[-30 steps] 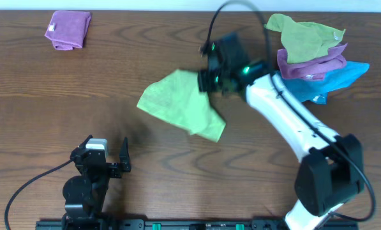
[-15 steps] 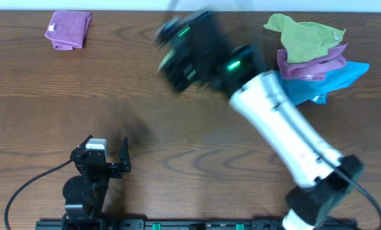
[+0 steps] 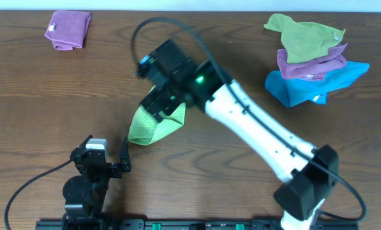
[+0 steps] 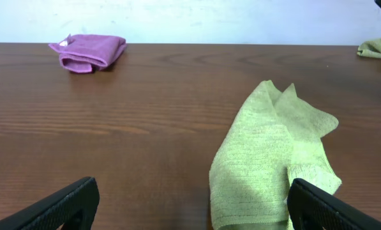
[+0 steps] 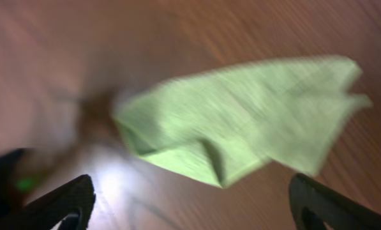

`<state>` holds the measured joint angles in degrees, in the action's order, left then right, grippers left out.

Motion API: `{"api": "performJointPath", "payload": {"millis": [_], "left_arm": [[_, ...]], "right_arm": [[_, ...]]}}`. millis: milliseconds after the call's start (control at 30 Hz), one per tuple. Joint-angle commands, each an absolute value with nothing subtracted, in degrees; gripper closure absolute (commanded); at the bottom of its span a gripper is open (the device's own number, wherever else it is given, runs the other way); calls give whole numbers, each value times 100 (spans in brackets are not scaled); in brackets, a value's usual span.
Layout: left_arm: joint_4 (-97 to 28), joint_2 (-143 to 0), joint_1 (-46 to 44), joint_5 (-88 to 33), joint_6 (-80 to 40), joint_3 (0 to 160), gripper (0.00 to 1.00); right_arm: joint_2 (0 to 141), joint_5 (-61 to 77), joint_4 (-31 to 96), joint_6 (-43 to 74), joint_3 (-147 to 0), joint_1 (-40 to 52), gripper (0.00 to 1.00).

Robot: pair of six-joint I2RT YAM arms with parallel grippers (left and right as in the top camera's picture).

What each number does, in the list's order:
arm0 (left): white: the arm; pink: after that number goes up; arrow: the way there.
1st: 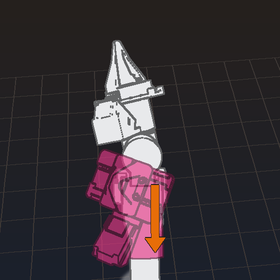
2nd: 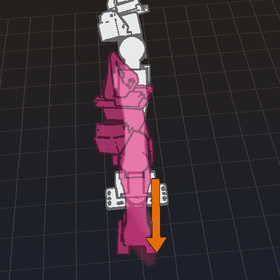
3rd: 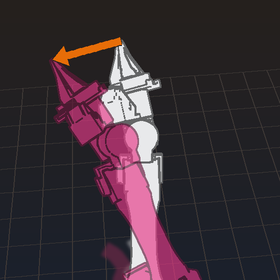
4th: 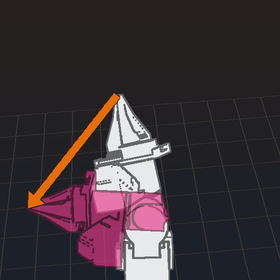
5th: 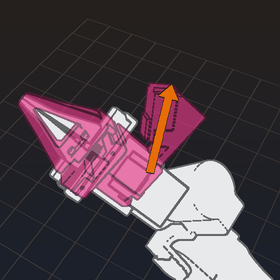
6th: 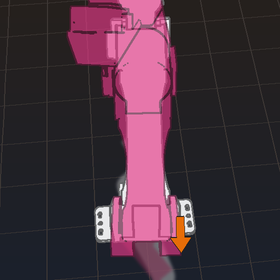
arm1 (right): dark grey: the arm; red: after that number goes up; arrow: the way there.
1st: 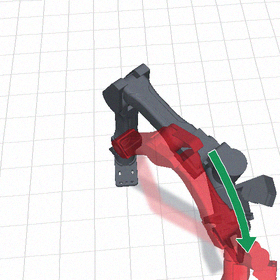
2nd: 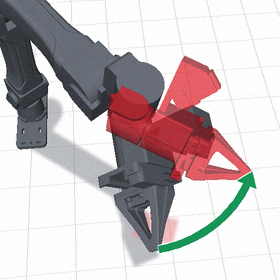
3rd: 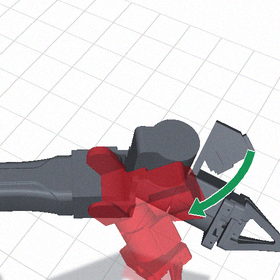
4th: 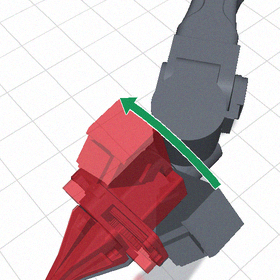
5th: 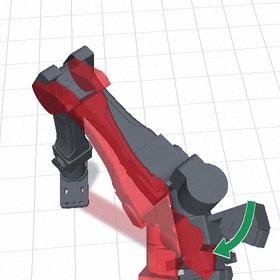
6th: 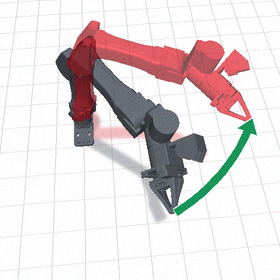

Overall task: Fold the cloth
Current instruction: 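Swing the held green cloth to the table center with the right gripper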

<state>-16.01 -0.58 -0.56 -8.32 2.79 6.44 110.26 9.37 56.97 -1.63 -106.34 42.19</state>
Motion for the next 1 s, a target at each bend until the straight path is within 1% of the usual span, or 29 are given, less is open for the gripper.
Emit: {"api": "performJointPath", "payload": {"millis": [0,33,67,100,133,167,200,267,533,667,967], "left_arm": [[-1638,-25,-78,-744,215,504,5],[-1638,-25,-78,-744,215,504,5],[-1638,-25,-78,-744,215,504,5],[-1638,-25,-78,-744,215,504,5],[-1638,-25,-78,-744,215,504,5],[-1638,-25,-78,-744,215,504,5],[-1638,-25,-78,-744,215,504,5],[-1638,-25,-78,-744,215,504,5],[-1638,-25,-78,-744,215,504,5],[-1638,-25,-78,-744,215,504,5],[-1638,-25,-78,-744,215,504,5]], "right_arm": [[11378,1208,5815,-3,-10348,3833,15],[11445,1354,5859,-3,-10313,3789,20],[11555,1505,5905,-3,-10252,3739,24],[11625,1498,5905,-5,-10202,3730,30],[11686,1413,5881,-3,-10171,3730,47],[11762,1306,5822,-3,-10156,3732,55],[11837,1264,5758,-5,-10154,3734,58],[12044,1282,5583,-5,-10154,3750,41],[12674,2134,4987,38,-10154,3743,43],[12763,2143,4646,40,-10154,3754,39],[13065,2121,4469,327,-10154,3712,41]]}}
